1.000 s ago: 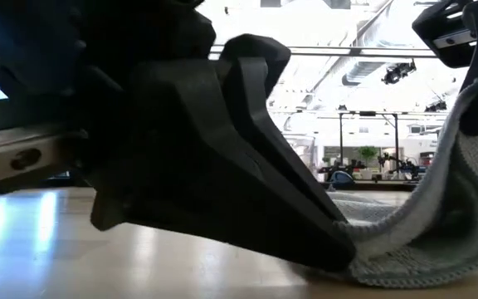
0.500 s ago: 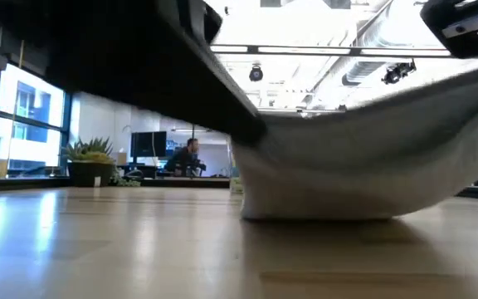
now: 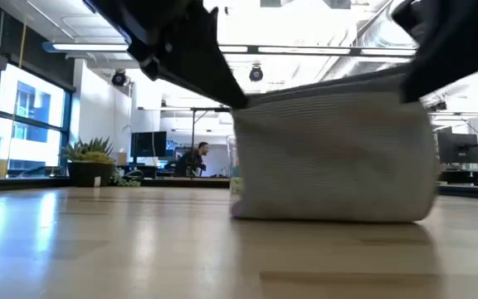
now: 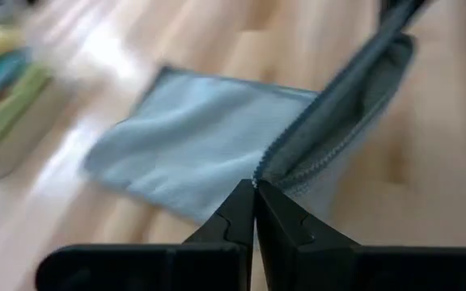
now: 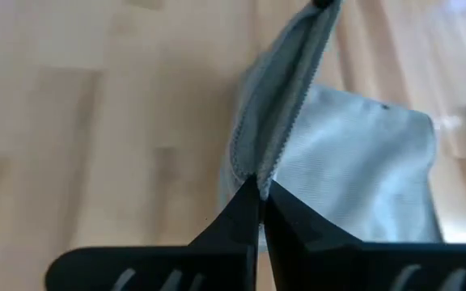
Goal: Fold microfiber towels
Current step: Fold the gray microfiber cloth
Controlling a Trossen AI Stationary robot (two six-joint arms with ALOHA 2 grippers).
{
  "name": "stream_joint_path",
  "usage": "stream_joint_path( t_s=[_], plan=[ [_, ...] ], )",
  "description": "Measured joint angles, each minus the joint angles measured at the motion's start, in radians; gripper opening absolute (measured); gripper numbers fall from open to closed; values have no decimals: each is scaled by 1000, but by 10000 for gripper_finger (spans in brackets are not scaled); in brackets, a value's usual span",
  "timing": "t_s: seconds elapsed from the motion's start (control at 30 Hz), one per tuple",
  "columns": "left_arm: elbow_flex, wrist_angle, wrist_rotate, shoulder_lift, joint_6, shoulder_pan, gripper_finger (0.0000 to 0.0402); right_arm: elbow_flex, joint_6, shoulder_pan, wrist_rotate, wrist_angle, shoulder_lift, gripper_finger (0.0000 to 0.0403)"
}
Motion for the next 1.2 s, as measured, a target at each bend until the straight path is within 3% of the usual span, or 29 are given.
stream_joint_path(
  t_s=[0.17,0.63,0.73,0.9,1.2],
  plan=[
    [0,-98,-14,-16,-38,72,0,-1,34,-94,16,-67,0,0],
    [0,-98,-40,-1,92,241,0,-1,129,-290,52,-251,1,0],
    [-31,-33,-32,-1,128,272,0,-1,131,-317,52,-257,2,0],
    [-116,139,80,-1,154,319,0,-2,150,-351,50,-267,2,0],
    [-165,182,41,-18,185,359,32,-128,189,-404,17,-163,3,0]
  ],
)
